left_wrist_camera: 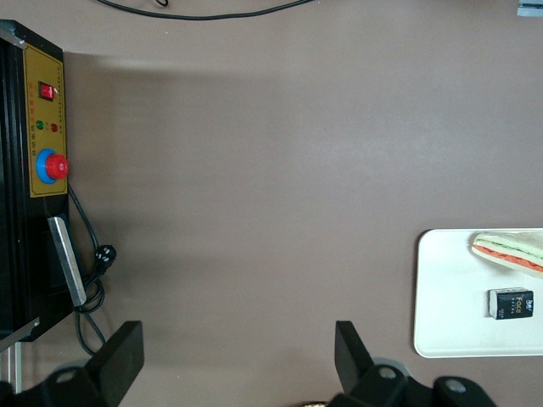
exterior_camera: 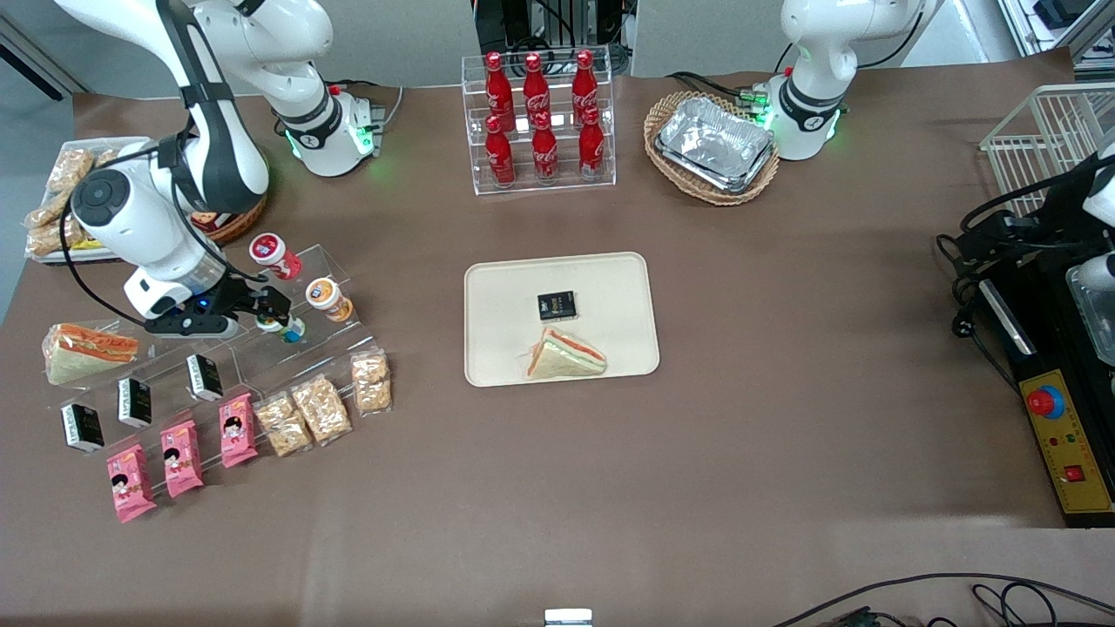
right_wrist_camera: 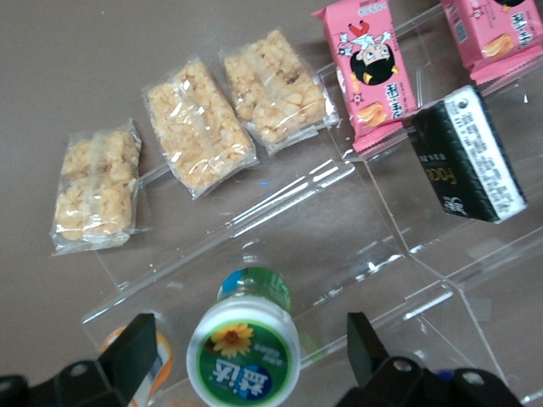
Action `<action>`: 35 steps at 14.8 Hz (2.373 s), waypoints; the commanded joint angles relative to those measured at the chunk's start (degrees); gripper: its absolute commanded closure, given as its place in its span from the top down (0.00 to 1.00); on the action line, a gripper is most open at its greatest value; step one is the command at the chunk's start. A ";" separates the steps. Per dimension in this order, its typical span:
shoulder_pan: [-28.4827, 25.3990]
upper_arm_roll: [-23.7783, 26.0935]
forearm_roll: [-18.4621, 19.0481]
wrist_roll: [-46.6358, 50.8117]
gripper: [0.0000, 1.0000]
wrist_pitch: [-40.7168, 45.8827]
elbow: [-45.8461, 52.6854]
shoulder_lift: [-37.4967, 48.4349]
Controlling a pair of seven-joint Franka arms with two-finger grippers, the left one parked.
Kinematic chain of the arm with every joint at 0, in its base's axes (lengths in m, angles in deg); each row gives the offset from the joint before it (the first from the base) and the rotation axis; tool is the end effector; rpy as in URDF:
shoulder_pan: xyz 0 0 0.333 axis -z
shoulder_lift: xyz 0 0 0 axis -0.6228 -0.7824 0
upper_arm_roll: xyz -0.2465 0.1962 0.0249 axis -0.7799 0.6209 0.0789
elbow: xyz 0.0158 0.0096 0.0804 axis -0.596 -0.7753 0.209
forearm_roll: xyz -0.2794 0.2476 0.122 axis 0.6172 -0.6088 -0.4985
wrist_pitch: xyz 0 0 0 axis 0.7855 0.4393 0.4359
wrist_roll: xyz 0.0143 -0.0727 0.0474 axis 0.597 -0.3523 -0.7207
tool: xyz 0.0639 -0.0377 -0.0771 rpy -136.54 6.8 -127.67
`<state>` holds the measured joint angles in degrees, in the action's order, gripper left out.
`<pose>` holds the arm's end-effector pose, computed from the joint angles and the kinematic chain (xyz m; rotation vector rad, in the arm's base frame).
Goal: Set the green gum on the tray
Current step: 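Close the right gripper around the green-lidded bottle, then lift the green-lidded bottle up out of the rack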
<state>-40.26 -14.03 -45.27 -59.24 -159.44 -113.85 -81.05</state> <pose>0.4820 -0.0015 0.3388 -3.1216 0.0724 -0.1202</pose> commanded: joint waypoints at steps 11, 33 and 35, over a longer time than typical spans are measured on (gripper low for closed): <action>-0.46 -0.09 0.16 0.73 0.84 -5.24 -3.49 -1.43; -7.12 1.40 -1.59 10.45 0.51 50.29 41.59 2.97; -13.52 1.40 -1.68 18.88 0.51 50.04 42.13 2.61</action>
<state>-46.58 -12.77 -45.99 -50.71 -111.67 -76.32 -74.89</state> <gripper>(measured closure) 0.410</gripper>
